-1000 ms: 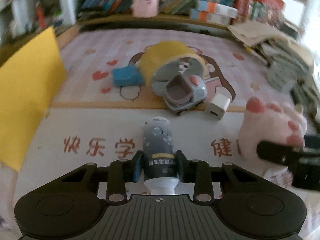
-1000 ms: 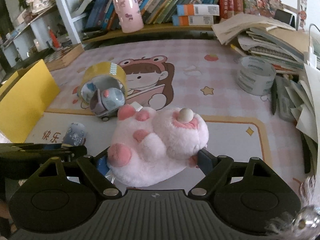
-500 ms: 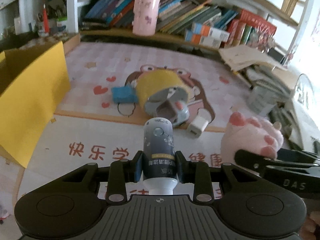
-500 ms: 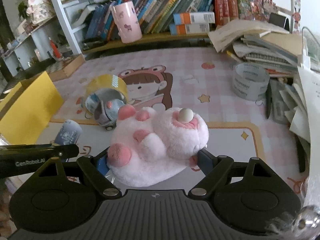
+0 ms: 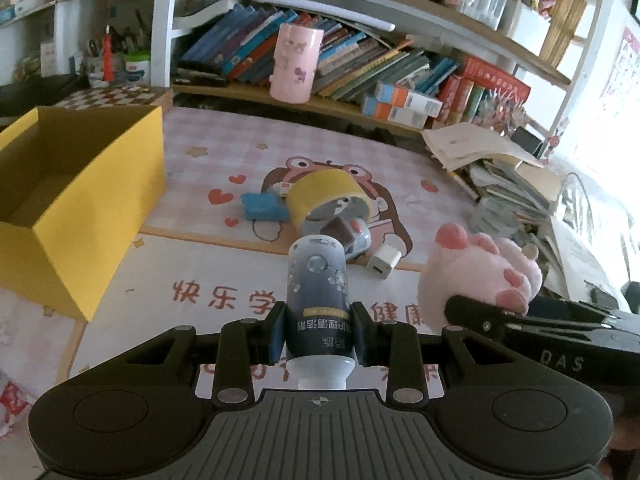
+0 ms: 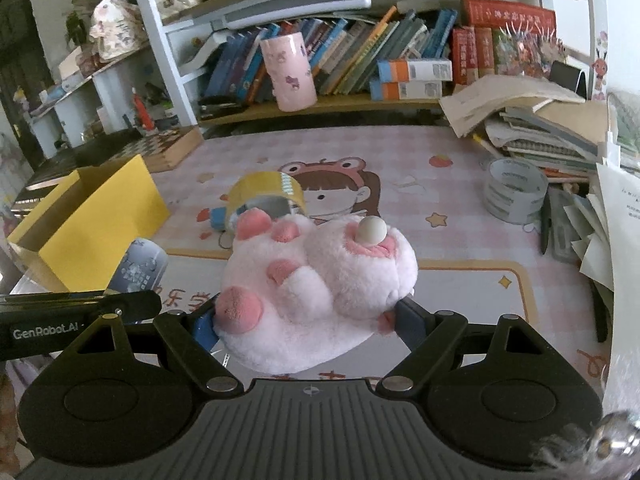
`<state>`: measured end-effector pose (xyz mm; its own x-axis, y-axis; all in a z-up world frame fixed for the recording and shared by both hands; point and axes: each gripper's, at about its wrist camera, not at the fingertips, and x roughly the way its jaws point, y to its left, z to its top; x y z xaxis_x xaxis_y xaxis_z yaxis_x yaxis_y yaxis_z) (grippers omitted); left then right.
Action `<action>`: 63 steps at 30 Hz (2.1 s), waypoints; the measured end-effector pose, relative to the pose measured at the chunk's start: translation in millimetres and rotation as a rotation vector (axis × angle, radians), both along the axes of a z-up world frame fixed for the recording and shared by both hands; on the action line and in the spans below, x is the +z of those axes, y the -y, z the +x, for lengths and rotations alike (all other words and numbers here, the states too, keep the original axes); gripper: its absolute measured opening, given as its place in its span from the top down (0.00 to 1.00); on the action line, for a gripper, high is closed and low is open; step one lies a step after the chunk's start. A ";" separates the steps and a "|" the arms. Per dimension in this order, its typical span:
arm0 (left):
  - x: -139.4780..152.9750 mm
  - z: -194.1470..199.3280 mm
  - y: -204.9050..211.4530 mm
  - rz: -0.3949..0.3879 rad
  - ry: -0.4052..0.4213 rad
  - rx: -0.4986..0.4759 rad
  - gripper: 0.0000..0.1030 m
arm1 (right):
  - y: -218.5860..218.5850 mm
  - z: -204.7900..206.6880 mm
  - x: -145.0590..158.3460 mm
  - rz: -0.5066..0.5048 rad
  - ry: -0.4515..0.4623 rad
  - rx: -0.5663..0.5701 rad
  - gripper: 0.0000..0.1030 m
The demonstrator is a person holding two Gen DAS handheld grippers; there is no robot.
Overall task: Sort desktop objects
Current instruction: 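Carry the bottle with left tool while right tool carries the plush toward the yellow box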
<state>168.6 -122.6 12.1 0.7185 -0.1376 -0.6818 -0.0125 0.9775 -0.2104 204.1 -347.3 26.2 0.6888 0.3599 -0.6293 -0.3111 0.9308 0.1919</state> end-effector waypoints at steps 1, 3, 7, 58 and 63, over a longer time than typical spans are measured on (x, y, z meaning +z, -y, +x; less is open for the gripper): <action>0.7 -3.4 -2.9 -0.002 0.003 -0.005 0.69 | -2.1 -3.8 1.8 -0.008 0.012 -0.009 0.19; 1.4 -9.4 -9.1 -0.010 0.007 -0.016 0.69 | -6.7 -10.0 5.8 -0.014 0.030 -0.025 0.19; 3.1 -18.3 -23.2 -0.028 0.019 -0.033 0.69 | -17.1 -21.0 9.2 -0.018 0.033 -0.051 0.19; 1.8 -191.7 -218.3 -0.069 0.068 0.015 0.69 | -231.2 -191.5 4.0 -0.071 -0.006 0.062 0.19; 2.9 -200.6 -229.3 -0.066 0.076 0.047 0.69 | -246.0 -194.2 5.3 -0.080 0.000 0.105 0.19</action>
<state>-32.0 106.7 15.0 0.7744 -0.1453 -0.6158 -0.0396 0.9602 -0.2764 9.9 -101.4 31.5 0.6499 0.3790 -0.6588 -0.4078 0.9054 0.1186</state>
